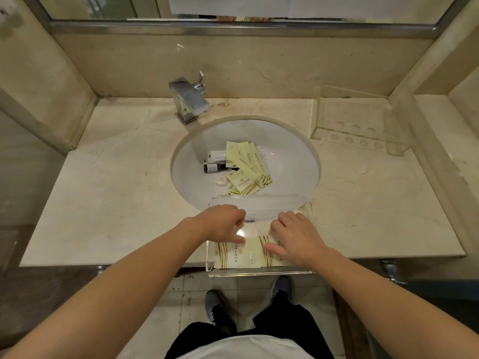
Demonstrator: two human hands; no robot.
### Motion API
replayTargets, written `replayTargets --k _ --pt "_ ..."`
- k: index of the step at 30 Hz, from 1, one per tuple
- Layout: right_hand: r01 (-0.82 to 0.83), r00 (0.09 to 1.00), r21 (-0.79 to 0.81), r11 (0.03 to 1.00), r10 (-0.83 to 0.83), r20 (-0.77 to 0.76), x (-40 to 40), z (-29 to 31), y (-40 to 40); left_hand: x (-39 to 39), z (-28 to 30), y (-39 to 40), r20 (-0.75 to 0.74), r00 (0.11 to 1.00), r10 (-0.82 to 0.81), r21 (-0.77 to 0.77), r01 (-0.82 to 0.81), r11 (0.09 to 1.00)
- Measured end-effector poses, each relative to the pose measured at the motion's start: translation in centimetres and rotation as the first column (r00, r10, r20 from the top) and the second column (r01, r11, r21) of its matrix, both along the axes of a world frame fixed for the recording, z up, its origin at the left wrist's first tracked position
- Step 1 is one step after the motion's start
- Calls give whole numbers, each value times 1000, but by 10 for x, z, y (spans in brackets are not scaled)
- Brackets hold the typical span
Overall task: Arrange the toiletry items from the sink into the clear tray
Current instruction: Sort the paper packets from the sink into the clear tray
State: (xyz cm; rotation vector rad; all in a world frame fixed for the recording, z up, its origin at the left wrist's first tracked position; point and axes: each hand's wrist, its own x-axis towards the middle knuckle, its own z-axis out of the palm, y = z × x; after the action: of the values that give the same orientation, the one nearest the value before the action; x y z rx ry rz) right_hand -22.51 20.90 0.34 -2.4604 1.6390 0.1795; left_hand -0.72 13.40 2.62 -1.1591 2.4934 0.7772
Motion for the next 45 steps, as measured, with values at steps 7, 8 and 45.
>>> replayTargets --k 7,8,45 --pt "179 978 -244 953 -146 146 -4 3 -31 -3 16 -24 -296 914 279 -255 -357 898" --pt "215 968 -268 939 -170 182 -4 5 -38 -4 17 -29 -329 877 349 -242 -436 867" --pt "348 879 565 748 -469 80 25 -102 -219 -38 -112 -166 58 284 957 607 -771 192"
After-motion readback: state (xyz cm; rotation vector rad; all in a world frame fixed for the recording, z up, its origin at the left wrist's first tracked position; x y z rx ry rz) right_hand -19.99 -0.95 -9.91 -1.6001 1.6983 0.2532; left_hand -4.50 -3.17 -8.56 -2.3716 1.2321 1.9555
